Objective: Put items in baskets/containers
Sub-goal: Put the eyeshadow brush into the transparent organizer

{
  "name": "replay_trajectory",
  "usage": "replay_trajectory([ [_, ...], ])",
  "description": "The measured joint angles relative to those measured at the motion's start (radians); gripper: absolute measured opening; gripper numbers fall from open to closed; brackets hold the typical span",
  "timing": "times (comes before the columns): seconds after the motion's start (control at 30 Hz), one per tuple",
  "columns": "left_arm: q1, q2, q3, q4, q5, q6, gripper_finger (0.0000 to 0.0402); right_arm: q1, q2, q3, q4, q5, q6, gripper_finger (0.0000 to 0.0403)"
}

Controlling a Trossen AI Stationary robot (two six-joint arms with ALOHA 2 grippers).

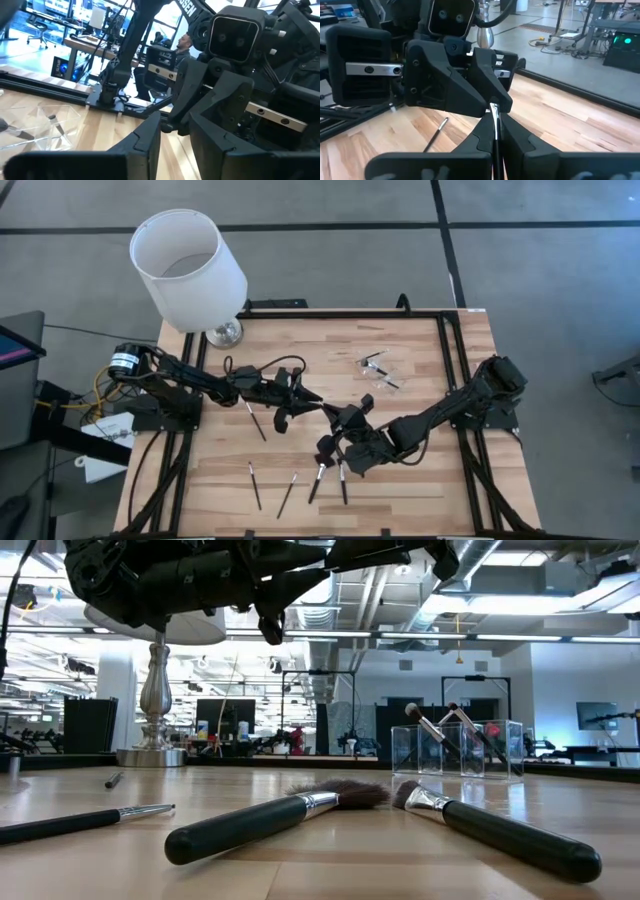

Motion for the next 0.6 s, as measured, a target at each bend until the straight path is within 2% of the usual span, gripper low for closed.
replay_trajectory([
  [0.17, 0.000, 0.000, 0.000, 0.001, 0.002, 0.000, 0.0082, 0.000, 0.000, 0.000, 0.003, 0.004, -0.010, 0.0007],
  [0.4, 0.000, -0.002, 0.000, 0.015, 0.010, -0.001, 0.0064, 0.002, 0.001, -0.002, 0.074, 0.017, -0.115, 0.0007],
  [0.6, 0.000, -0.002, 0.000, 0.015, 0.008, -0.005, 0.0051, 0.002, 0.001, -0.002, 0.076, 0.016, -0.121, 0.0008],
])
